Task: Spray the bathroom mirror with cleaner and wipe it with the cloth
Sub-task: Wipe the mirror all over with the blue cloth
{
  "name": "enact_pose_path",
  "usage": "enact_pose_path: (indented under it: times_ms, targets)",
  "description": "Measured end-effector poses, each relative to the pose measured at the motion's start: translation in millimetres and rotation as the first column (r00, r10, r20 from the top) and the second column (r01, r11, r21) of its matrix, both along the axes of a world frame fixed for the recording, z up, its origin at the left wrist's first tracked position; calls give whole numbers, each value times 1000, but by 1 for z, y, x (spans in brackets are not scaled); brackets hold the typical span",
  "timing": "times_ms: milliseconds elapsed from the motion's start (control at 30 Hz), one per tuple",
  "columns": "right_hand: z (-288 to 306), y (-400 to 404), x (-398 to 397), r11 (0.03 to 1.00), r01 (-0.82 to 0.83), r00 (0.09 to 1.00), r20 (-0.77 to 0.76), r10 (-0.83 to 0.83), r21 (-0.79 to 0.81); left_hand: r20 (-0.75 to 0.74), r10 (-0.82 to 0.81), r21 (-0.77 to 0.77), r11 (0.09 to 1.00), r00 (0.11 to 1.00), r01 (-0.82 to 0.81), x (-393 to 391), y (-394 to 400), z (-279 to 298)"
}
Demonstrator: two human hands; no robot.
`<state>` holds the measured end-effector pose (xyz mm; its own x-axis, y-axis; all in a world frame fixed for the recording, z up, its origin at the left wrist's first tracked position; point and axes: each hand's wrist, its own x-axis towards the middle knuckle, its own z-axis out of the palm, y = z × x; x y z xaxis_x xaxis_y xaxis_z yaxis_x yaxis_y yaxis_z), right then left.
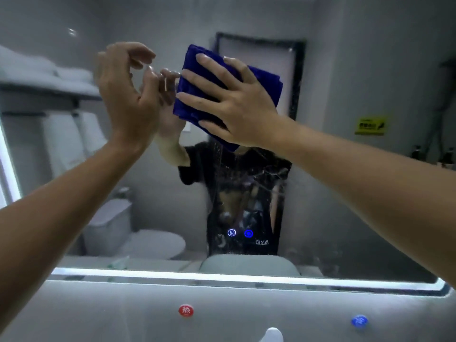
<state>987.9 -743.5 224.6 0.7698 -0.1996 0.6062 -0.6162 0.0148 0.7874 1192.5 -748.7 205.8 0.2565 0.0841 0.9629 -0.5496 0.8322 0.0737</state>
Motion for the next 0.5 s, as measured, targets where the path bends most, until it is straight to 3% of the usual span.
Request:
enact_pose_path:
  times_ms: [267,500]
  targets:
    - [-17,3,-19,1000,3,988,-157,-1,14,232,99,47,993,968,-112,-11,3,-43]
    - [-64,20,-69,992,-45,976,-209,69,115,287,125,161,971,950,-176,-17,17,-73]
